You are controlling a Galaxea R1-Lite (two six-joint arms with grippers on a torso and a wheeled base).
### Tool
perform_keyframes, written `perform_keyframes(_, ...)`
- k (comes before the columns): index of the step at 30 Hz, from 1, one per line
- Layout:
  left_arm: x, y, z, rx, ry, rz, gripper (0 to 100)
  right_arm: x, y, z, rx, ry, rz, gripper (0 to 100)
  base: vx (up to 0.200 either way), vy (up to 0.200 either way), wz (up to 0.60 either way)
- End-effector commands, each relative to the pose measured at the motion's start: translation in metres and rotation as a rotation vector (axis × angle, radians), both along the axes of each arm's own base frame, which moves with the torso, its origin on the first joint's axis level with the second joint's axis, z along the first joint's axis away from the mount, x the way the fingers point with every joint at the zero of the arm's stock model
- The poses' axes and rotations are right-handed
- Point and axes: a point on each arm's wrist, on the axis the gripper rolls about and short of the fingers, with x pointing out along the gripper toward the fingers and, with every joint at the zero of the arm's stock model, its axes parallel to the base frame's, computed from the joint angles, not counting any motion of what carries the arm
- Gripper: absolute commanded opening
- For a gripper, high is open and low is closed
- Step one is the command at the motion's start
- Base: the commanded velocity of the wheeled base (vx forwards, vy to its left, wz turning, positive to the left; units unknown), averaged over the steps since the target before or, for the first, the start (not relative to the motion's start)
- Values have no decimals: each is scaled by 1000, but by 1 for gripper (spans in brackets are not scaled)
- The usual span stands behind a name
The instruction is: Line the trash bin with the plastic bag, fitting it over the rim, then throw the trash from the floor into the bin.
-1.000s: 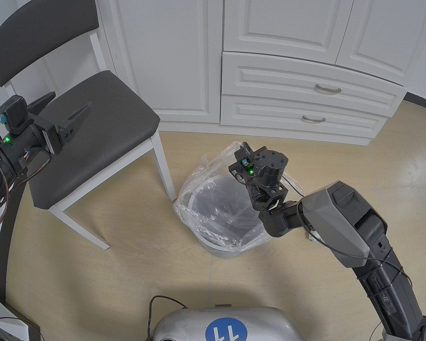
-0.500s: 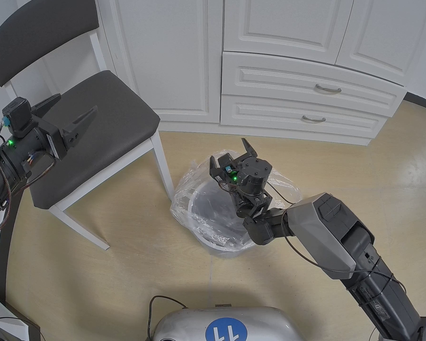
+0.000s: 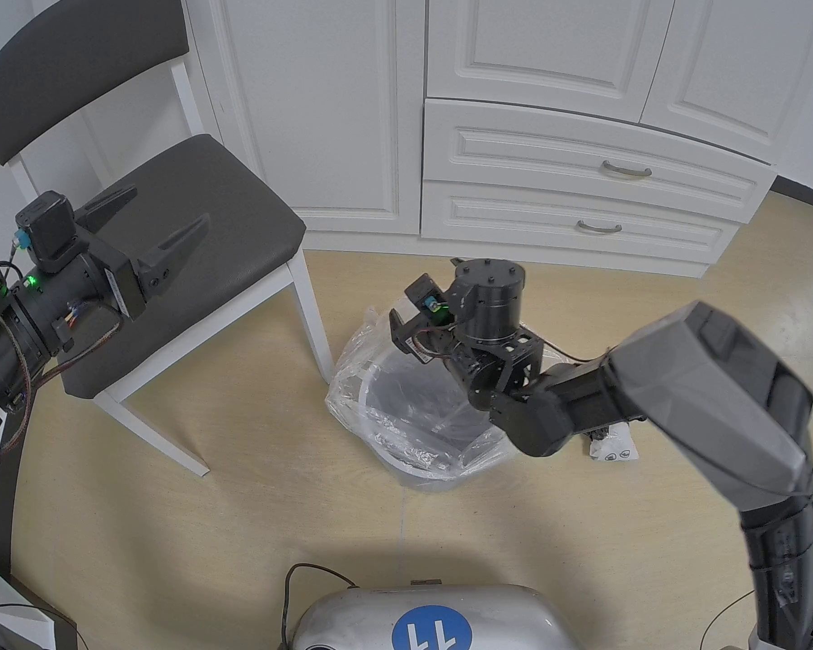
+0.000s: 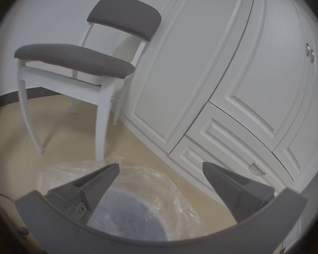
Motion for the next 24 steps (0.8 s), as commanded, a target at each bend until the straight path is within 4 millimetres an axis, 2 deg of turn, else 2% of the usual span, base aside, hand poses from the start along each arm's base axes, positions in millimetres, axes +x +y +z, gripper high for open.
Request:
perform_keyframes(1, -4, -23, -9, 7, 37, -104, 100, -66, -56, 79, 16, 62, -102, 100, 0, 0, 0)
perform_keyframes(5, -3, -37, -15, 13, 71, -159, 100, -83, -64, 85, 215, 119, -174, 100, 0, 0, 0)
perform_keyframes(8, 6, -48, -23, 20, 108, -189, 100, -95, -79, 85, 268, 207, -204, 100, 0, 0, 0)
perform_keyframes(10, 10, -51, -25, 22, 119, -195, 100, -96, -82, 83, 289, 235, -219, 100, 0, 0, 0)
perform_keyframes(11, 23, -61, -33, 27, 169, -205, 100, -95, -91, 76, 342, 311, -266, 100, 0, 0, 0)
perform_keyframes(12, 24, -61, -34, 28, 172, -203, 100, -95, -92, 75, 344, 317, -271, 100, 0, 0, 0)
perform_keyframes(14, 44, -72, -44, 34, 273, -200, 100, -92, -96, 66, 455, 409, -323, 100, 0, 0, 0)
perform_keyframes(15, 45, -72, -45, 33, 282, -198, 100, -92, -95, 65, 463, 413, -324, 100, 0, 0, 0)
perform_keyframes(16, 55, -80, -51, 27, 368, -197, 100, -89, -91, 56, 577, 466, -329, 100, 0, 0, 0)
perform_keyframes(18, 61, -85, -53, 13, 430, -199, 100, -86, -88, 51, 659, 509, -310, 100, 0, 0, 0)
perform_keyframes(20, 76, -99, -55, -65, 592, -212, 100, -77, -84, 43, 773, 583, -276, 100, 0, 0, 0)
perform_keyframes(24, 107, -118, -65, -174, 765, -187, 100, -52, -90, 18, 811, 611, -335, 100, 0, 0, 0)
